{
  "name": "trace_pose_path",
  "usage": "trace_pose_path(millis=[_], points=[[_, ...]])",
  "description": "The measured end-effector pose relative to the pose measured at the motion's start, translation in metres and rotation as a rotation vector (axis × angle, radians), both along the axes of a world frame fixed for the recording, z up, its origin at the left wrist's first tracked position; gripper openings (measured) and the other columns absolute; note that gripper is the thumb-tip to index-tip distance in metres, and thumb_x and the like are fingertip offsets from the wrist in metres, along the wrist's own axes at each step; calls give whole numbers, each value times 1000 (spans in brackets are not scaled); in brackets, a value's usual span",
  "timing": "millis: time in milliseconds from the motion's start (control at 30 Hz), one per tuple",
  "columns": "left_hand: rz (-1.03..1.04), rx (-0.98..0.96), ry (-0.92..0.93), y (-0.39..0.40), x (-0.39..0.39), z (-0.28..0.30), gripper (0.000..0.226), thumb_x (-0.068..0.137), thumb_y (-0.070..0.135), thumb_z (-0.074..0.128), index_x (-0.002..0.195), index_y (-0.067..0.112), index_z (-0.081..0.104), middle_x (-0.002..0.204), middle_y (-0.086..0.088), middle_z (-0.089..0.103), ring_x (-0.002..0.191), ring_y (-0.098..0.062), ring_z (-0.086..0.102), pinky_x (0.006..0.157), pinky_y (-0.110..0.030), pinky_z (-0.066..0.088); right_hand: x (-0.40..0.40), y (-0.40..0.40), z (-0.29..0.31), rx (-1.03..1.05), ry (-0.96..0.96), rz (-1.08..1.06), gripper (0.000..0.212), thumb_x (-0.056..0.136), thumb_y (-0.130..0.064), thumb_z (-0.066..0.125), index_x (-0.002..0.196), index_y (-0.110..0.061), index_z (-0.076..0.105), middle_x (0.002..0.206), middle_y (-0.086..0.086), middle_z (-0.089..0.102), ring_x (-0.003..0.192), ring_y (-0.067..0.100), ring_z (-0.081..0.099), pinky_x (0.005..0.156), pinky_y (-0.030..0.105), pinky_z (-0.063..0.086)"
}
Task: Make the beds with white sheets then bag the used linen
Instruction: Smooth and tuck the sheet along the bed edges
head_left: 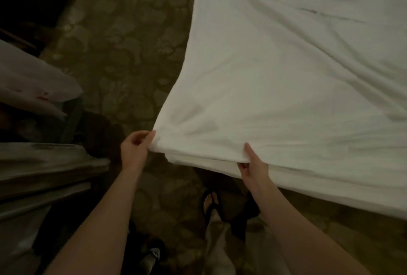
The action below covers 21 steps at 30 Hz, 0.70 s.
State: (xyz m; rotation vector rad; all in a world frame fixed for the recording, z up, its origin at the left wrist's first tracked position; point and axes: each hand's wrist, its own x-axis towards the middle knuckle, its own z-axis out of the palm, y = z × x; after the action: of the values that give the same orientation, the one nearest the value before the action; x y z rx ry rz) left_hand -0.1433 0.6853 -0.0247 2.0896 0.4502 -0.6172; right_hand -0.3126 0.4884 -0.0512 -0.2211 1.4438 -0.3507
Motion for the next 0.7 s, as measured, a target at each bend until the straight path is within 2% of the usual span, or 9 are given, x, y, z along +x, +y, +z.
trace_pose_path(millis=[67,100,167,200,267,333,467,600,700], points=[[408,-196,258,-13,-37,-13,45,82,35,74,117,11,59,117,-10,61,104,-21,55,78,-33,45,-5,7,-8,67,38,48,56,83,-5,72,134,-5,49,129,12,58,115,28,57,74,35,53],[468,-288,422,-25,-58,-18,47,81,40,73,115,12,58,114,-10,61,105,-22,55,81,-34,44,-9,11,-11,98,44,82,55,84,-4,70,134,-3,47,130,12,57,116,29,56,76,37,53],[388,-467,690,-55,-99,-23,55,82,48,68,122,12,53,114,-8,59,110,-22,55,95,-34,41,-13,15,-14,125,12,111,49,87,-1,65,133,1,46,130,16,55,110,32,56,76,40,54],[361,-514,744,-71,-116,-24,57,84,47,65,125,11,51,117,-8,59,111,-22,55,98,-34,39,-13,14,-14,121,-12,116,47,88,0,63,132,2,47,130,17,55,108,32,56,70,38,57],[391,-530,735,-100,-128,-24,51,89,35,65,129,6,51,122,-11,59,110,-23,55,96,-34,42,-19,4,-13,92,-5,95,42,87,-3,65,126,3,52,129,20,57,102,30,60,55,33,58],[487,-543,641,-119,-121,-22,43,90,22,67,127,4,53,123,-13,60,103,-24,58,89,-34,46,-29,-15,-9,43,21,-17,32,85,-7,69,114,0,58,126,19,60,92,26,63,50,31,58],[501,-569,435,-120,-106,-12,23,91,20,66,109,11,57,102,-5,62,89,-19,60,92,-36,50,-66,-58,2,-105,103,-256,45,84,-7,71,124,2,52,124,16,60,106,28,62,74,35,57],[636,-446,430,-111,-138,-24,34,93,20,63,121,4,56,117,-12,61,94,-22,62,88,-34,51,-100,-53,-7,-38,186,-30,36,90,-10,65,120,5,51,124,19,59,105,29,61,84,34,51],[809,-514,455,-132,-148,-30,42,89,24,69,124,6,56,122,-12,60,103,-23,60,92,-35,52,-103,-66,-9,-13,164,-55,42,89,-11,67,124,5,51,124,20,59,104,29,60,83,36,52]])
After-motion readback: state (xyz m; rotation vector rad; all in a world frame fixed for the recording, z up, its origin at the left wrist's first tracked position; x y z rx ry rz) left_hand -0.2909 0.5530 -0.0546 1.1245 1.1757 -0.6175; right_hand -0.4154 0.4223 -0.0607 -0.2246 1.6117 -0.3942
